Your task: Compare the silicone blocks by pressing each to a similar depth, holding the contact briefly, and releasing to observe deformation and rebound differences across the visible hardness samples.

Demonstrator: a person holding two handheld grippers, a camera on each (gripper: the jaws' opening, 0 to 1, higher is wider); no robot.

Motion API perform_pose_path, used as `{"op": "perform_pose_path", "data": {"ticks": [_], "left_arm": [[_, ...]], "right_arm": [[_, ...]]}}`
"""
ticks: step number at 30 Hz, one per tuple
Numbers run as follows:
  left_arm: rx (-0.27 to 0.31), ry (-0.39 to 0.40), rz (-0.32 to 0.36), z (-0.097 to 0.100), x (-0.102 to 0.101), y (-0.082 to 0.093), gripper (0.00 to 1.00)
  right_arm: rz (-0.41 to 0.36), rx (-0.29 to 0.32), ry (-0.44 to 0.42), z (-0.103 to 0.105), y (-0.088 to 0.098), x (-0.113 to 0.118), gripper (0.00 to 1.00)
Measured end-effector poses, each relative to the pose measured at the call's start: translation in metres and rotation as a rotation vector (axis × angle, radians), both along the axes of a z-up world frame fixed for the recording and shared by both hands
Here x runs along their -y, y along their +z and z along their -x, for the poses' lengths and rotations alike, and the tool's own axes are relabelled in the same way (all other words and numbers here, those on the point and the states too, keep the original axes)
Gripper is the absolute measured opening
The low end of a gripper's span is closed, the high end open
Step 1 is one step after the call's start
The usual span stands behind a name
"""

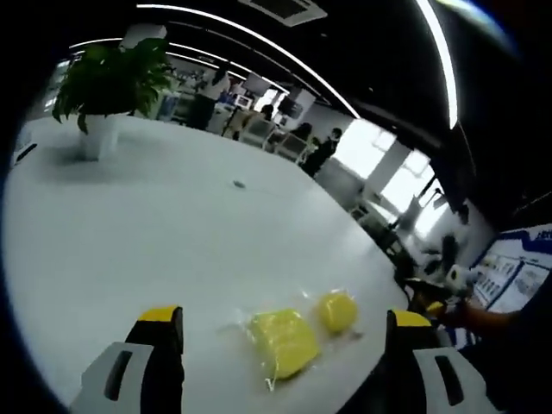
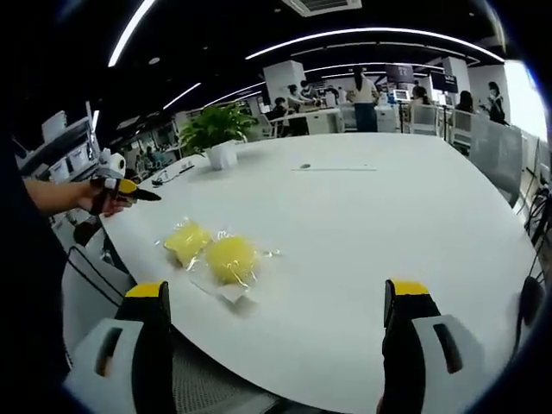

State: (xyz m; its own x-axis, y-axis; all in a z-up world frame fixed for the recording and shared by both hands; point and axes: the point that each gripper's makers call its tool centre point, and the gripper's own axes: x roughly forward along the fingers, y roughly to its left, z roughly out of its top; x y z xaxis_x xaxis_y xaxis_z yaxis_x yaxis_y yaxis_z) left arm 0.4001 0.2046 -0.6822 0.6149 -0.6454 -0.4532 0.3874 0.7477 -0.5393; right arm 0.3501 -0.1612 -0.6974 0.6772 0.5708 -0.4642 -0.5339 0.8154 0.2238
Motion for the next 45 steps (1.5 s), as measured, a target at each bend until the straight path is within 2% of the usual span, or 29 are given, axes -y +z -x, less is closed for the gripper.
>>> {"op": "perform_pose_path", "data": {"ticks": [4,6,9,12,14,16,18,20,22,25,28,31,33,36,40,43,45], "left_arm": [[-0.069,-0.021,-0.001,-0.002,0.004,-0.017,0.96],[-0.101,-0.007,0.004,-0.007,0.002,-0.029,0.94],[-0.183,0.002,0.086,-0.008,0.010,-0.039,0.90],[-0.167,-0.039,0.039,-0.010,0.013,-0.050,0.85],[-0.169,-0.047,0.035,-0.013,0.014,-0.055,0.81],[-0.197,-0.038,0.058,-0.015,0.017,-0.058,0.78],[-0.232,-0.019,0.114,-0.017,0.019,-0.062,0.74],[-0.249,-0.029,0.156,-0.017,0.022,-0.066,0.61],[-0.267,-0.004,0.185,-0.022,0.020,-0.073,0.57],[-0.277,0.003,0.185,-0.024,0.022,-0.080,0.51],[-0.293,0.001,0.184,-0.026,0.024,-0.083,0.41],[-0.360,-0.008,0.243,-0.023,0.030,-0.085,0.26],[-0.353,0.007,0.236,-0.026,0.029,-0.087,0.25],[-0.380,0.047,0.248,-0.031,0.023,-0.093,0.20],[-0.381,0.043,0.234,-0.032,0.024,-0.095,0.17],[-0.415,0.076,0.229,-0.034,0.022,-0.102,0.16],[-0.402,0.080,0.239,-0.035,0.024,-0.100,0.13]], "right_arm": [[0.001,0.000,0.003,0.000,0.000,-0.001,0.96],[-0.002,-0.005,-0.004,-0.002,-0.002,0.000,0.96],[-0.002,-0.009,0.001,-0.003,-0.002,-0.003,0.96],[0.002,-0.010,0.010,-0.005,-0.004,-0.004,0.96],[0.001,-0.012,0.010,-0.006,-0.004,-0.004,0.96],[-0.001,-0.015,0.007,-0.007,-0.005,-0.004,0.96],[0.000,-0.021,0.006,-0.007,-0.006,-0.003,0.96],[0.000,-0.026,0.003,-0.007,-0.007,-0.002,0.96],[0.001,-0.035,0.002,-0.005,-0.010,-0.001,0.96],[0.003,-0.048,0.002,-0.004,-0.013,-0.001,0.96],[0.006,-0.053,0.005,-0.004,-0.014,-0.002,0.96],[0.005,-0.059,0.011,-0.004,-0.016,-0.004,0.96],[0.009,-0.064,0.015,-0.004,-0.017,-0.005,0.96],[0.007,-0.068,0.015,-0.003,-0.018,-0.006,0.96],[0.006,-0.074,0.012,-0.002,-0.020,-0.005,0.96],[0.003,-0.076,0.010,-0.002,-0.019,-0.005,0.96],[0.000,-0.076,0.004,-0.001,-0.019,-0.004,0.96]]}}
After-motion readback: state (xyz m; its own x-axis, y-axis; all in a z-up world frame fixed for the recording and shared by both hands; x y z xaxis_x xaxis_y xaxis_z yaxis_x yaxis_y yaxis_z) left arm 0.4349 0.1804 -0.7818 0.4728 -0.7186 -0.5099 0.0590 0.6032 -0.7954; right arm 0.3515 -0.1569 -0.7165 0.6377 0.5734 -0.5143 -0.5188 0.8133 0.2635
